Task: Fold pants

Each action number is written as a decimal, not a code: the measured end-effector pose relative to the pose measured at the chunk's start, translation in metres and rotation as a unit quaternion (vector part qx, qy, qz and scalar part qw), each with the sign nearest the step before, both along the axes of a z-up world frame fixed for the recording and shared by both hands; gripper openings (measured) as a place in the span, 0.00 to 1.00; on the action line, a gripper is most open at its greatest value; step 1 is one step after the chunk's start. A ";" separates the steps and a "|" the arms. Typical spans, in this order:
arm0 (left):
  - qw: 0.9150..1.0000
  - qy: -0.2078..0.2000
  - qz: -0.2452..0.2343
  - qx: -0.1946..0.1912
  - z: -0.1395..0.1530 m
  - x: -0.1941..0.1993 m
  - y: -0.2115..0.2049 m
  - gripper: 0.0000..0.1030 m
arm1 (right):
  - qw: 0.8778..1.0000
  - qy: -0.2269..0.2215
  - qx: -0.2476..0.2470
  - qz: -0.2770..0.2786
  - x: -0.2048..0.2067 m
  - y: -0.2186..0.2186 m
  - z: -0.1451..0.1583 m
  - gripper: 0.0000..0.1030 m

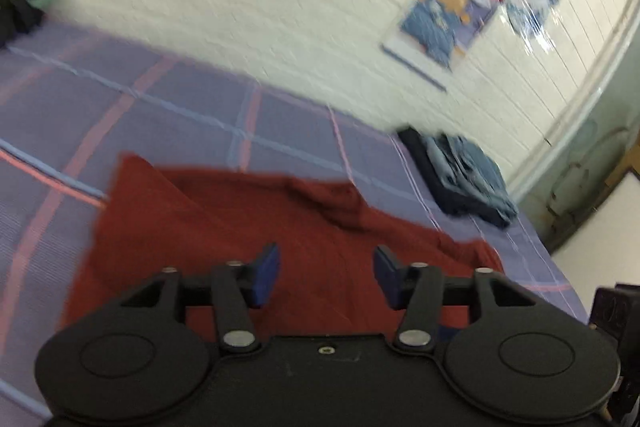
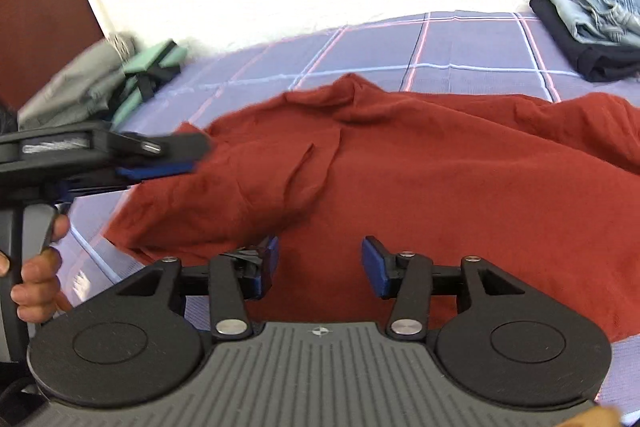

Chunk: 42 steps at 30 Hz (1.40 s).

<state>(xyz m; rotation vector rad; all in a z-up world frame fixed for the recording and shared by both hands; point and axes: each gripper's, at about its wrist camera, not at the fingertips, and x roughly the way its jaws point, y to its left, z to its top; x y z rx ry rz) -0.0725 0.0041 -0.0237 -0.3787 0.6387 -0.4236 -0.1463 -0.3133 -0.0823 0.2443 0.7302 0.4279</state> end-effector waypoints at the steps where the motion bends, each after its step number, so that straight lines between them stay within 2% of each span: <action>1: 1.000 -0.012 0.021 0.015 0.007 -0.004 0.008 1.00 | 1.000 -0.005 0.013 0.002 0.002 0.001 0.001 0.82; 4: 0.995 -0.010 0.064 0.074 0.007 -0.004 0.025 1.00 | 1.000 -0.013 0.028 0.005 0.014 0.012 -0.001 0.84; 5: 0.994 0.000 0.071 0.080 0.001 -0.002 0.030 1.00 | 1.000 -0.012 0.026 0.004 0.020 0.017 -0.002 0.84; 8: 0.994 0.033 0.078 0.065 -0.015 -0.002 0.042 1.00 | 1.000 0.000 0.019 -0.001 0.039 0.032 -0.007 0.84; 11: 0.993 0.042 0.070 0.082 -0.023 -0.001 0.041 1.00 | 1.000 0.014 0.018 -0.017 0.052 0.042 -0.016 0.82; 12: 0.993 0.044 0.065 0.084 -0.026 -0.003 0.042 1.00 | 0.999 0.012 0.030 -0.017 0.054 0.045 -0.018 0.66; 13: 0.993 0.048 0.062 0.084 -0.027 -0.002 0.041 1.00 | 0.999 0.017 0.041 -0.009 0.057 0.048 -0.018 0.42; 14: 0.994 0.052 0.057 0.084 -0.029 -0.003 0.041 1.00 | 0.998 0.022 0.055 -0.003 0.060 0.050 -0.018 0.10; 15: 0.994 0.056 0.054 0.082 -0.030 -0.002 0.039 1.00 | 0.998 0.014 0.068 -0.003 0.060 0.050 -0.015 0.09; 18: 0.995 0.050 0.043 0.077 -0.026 -0.003 0.033 1.00 | 0.997 -0.046 0.067 -0.009 0.048 0.041 0.009 0.08; 20: 0.995 0.048 0.030 0.076 -0.026 -0.003 0.026 1.00 | 0.996 -0.069 0.057 -0.015 0.042 0.030 0.020 0.08; 24: 0.994 0.067 0.001 0.086 -0.037 -0.001 0.009 1.00 | 0.998 -0.045 0.012 -0.036 0.040 0.014 0.010 0.10; 25: 0.993 0.074 -0.003 0.087 -0.041 -0.001 0.007 1.00 | 0.999 -0.021 -0.002 -0.034 0.043 0.013 0.003 0.14; 26: 0.993 0.074 -0.006 0.087 -0.041 -0.003 0.006 1.00 | 0.999 -0.001 -0.016 -0.037 0.047 0.013 -0.004 0.29; 27: 0.994 0.071 -0.008 0.088 -0.040 -0.005 0.005 1.00 | 0.998 0.004 -0.027 -0.049 0.044 0.014 -0.007 0.37; 28: 0.994 0.070 -0.011 0.087 -0.038 -0.006 0.005 1.00 | 0.998 -0.003 -0.030 -0.059 0.041 0.012 -0.007 0.39; 33: 0.994 0.080 -0.033 0.070 -0.037 -0.005 -0.003 1.00 | 0.997 -0.053 -0.005 -0.047 0.032 0.016 0.011 0.39; 36: 0.992 0.085 -0.055 0.070 -0.038 -0.003 -0.018 1.00 | 0.997 -0.058 -0.024 -0.037 0.033 0.023 0.015 0.39; 42: 0.987 0.087 -0.124 0.050 -0.041 -0.001 -0.057 1.00 | 0.996 -0.053 -0.037 -0.067 0.021 0.003 0.016 0.39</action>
